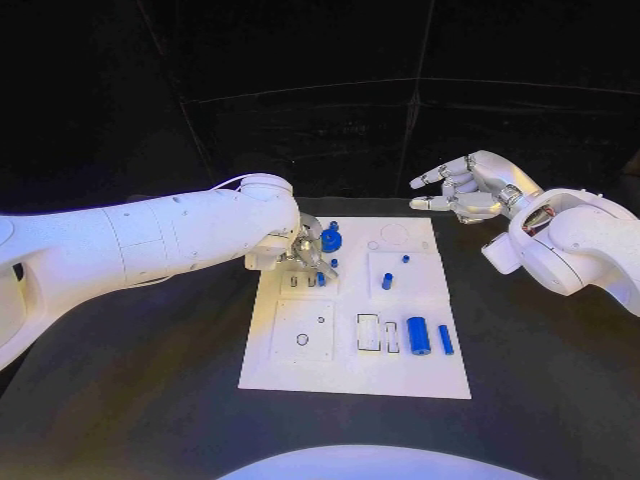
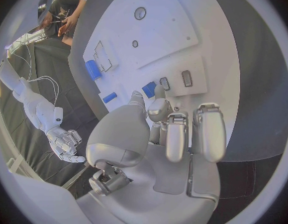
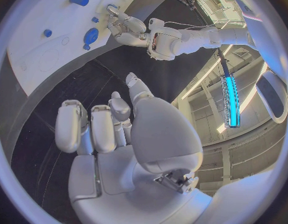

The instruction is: Assemble the parts on the task board

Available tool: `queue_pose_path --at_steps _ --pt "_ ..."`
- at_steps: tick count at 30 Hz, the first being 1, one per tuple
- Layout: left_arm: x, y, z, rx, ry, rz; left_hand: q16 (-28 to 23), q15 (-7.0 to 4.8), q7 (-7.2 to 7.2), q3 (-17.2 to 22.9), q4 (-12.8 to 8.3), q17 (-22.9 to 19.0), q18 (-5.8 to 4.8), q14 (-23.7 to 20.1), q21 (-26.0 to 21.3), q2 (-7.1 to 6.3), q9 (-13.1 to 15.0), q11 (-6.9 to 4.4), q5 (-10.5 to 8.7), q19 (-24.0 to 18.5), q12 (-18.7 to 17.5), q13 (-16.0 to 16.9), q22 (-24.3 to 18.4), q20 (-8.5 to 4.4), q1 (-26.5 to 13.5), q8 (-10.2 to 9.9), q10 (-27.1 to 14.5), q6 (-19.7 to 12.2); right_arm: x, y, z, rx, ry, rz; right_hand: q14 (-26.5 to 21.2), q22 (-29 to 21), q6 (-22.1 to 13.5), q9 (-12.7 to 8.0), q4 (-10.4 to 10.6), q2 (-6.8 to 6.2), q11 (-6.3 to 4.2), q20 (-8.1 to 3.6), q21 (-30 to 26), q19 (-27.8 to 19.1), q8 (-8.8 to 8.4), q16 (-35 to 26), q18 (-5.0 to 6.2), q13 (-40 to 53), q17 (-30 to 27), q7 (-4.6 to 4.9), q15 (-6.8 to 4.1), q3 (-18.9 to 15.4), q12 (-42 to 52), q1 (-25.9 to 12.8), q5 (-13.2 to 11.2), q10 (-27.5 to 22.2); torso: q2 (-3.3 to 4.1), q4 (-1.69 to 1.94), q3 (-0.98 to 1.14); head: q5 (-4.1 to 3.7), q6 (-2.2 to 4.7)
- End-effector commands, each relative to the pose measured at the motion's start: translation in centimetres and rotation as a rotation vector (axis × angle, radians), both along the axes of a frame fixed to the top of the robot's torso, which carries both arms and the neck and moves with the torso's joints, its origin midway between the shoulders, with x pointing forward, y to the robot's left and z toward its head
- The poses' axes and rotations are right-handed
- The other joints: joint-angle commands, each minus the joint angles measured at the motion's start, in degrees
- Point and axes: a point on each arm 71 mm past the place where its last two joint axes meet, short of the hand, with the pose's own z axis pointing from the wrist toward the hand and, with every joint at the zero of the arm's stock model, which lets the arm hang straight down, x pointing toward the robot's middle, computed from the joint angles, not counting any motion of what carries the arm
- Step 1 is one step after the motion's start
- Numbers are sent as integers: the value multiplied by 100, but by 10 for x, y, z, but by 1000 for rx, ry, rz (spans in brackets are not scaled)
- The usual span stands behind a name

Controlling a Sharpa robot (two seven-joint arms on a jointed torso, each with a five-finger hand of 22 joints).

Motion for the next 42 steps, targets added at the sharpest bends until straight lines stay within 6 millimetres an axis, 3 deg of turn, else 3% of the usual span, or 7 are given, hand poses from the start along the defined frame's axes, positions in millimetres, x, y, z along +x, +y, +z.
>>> queue_pose_path --at_steps 1,8,14,19,26,32,42 --pt "0 -1 0 15 9 -7 18 -21 10 13 -54 1508 -110 594 -1 8 25 -2 -28 62 10 -5 -5 4 93 44 -28 -42 0 1 1 2 2 8 129 -7 19 -9 -1 -4 -34 9 -35 -37 31 -20 105 -5 -5 -6 -35 -39 -29 58 23 -13 4 -5 0 -3 -8" --pt "-1 -2 0 12 7 -9 18 -15 18 168 -277 1508 -108 594 -6 93 100 4 -26 53 7 -21 -6 10 419 56 -42 -88 0 2 1 1 4 10 130 -10 16 -10 -9 5 -35 7 -39 -37 32 -24 105 -10 -6 -6 -35 -40 -31 75 37 -14 6 1 2 -10 -19" --pt "-1 -3 0 -3 -5 1 18 -39 -15 642 -659 1508 -100 594 -23 383 130 -29 -12 40 -21 -53 -26 -2 978 3 -73 -179 1 3 0 -1 8 13 131 -15 15 -10 -16 13 -35 6 -43 -38 34 -29 106 -11 -11 -6 -36 -40 -28 89 50 -12 5 -1 2 -6 -30" --pt "-1 0 1 -37 1 26 18 -56 -18 1325 -1056 1508 -92 594 -49 449 112 -38 352 25 -101 -118 -57 -24 1408 -130 -152 -297 1 3 0 -2 12 15 133 -16 14 -10 -22 18 -36 6 -45 -37 36 -29 106 -16 -7 -6 -37 -42 -31 101 65 -14 7 1 0 -7 -44" --pt "-5 7 1 -105 19 71 18 -27 120 3420 -1270 1508 -99 594 -86 -265 234 33 404 15 -152 -212 -70 61 683 -178 -144 -263 2 3 -1 -5 16 15 133 -19 14 -10 -23 19 -36 5 -47 -39 37 -31 107 -18 -9 -6 -37 -43 -32 103 72 -14 8 6 4 -8 -67" --pt "-9 17 3 -179 10 132 18 5 43 4607 -1447 1508 -81 594 -113 -662 430 24 395 11 -114 -234 -81 40 169 -54 -93 -257 3 3 -1 -8 20 16 133 -24 14 -10 -24 20 -36 5 -50 -41 37 -34 108 -19 -13 -6 -37 -44 -32 104 77 -14 4 11 3 -9 -78" --pt "-19 36 6 -271 -86 221 18 -1 31 4898 -1502 1508 -84 594 -107 -778 520 4 374 22 -56 -199 -57 33 -13 15 -40 -238 4 2 -2 -11 24 14 133 -27 14 -11 -20 16 -34 5 -53 -42 39 -38 108 -19 -16 -5 -37 -54 -30 96 78 -13 0 25 7 28 -100"
